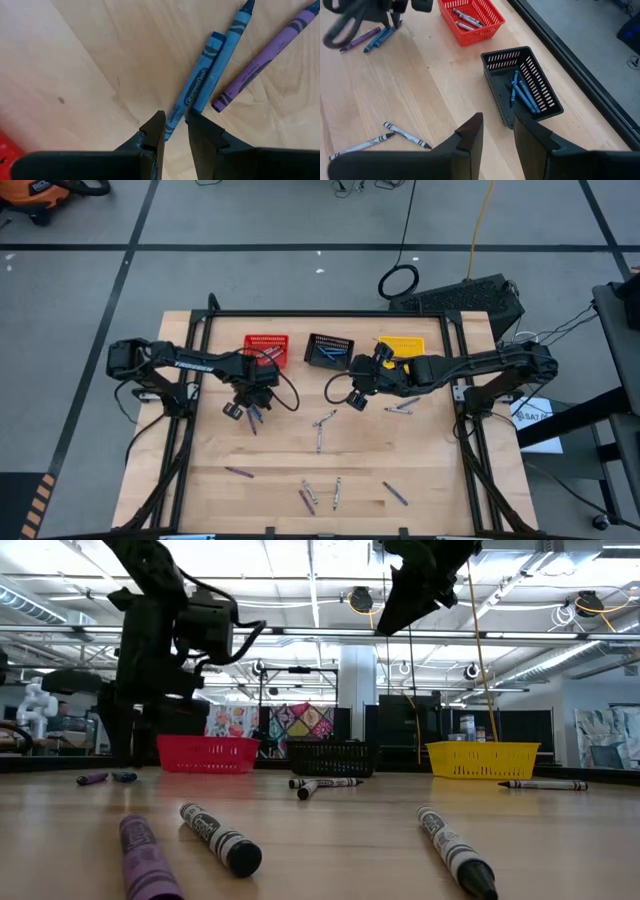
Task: Sort crayons
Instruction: Put the blue crayon into the black bin
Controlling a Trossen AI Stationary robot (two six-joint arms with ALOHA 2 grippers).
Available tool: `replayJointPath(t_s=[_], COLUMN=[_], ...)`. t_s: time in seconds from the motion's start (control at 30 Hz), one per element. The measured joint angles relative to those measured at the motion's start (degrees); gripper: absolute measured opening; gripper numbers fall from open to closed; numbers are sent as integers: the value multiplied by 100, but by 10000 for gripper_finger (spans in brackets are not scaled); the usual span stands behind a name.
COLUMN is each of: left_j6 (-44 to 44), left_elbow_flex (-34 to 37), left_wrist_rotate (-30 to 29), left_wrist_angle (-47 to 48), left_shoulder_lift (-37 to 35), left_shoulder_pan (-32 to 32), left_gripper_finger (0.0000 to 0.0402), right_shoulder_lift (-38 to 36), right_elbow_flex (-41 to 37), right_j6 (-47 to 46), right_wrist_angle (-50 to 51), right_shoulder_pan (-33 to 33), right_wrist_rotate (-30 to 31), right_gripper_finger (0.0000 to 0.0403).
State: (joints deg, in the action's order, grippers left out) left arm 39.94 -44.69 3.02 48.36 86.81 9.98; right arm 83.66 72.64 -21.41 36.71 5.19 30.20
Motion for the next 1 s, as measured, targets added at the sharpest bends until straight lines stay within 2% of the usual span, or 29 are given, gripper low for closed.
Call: replayJointPath(t_s=[0.43, 0.53, 0.7, 1.0], left_j6=[-57, -57, -57, -57], left_elbow_flex=[-22, -17, -13, -95], left_wrist_rotate=[5, -1, -7, -6], left_wrist_angle=[-193, -218, -234, -138], left_shoulder_lift=[415, 418, 422, 370], left_shoulder_pan=[2, 2, 3, 2], left_gripper_finger=[74, 58, 10, 4], right_shoulder_lift=[0, 0, 0, 0], right_elbow_flex=[0, 0, 0, 0], right_j6=[0, 2, 17, 63], right_wrist_angle=[1, 2, 2, 2], right_shoulder_pan=[0, 1, 1, -2], right_wrist_rotate=[2, 2, 2, 2], right_gripper_finger=[96, 96, 96, 96])
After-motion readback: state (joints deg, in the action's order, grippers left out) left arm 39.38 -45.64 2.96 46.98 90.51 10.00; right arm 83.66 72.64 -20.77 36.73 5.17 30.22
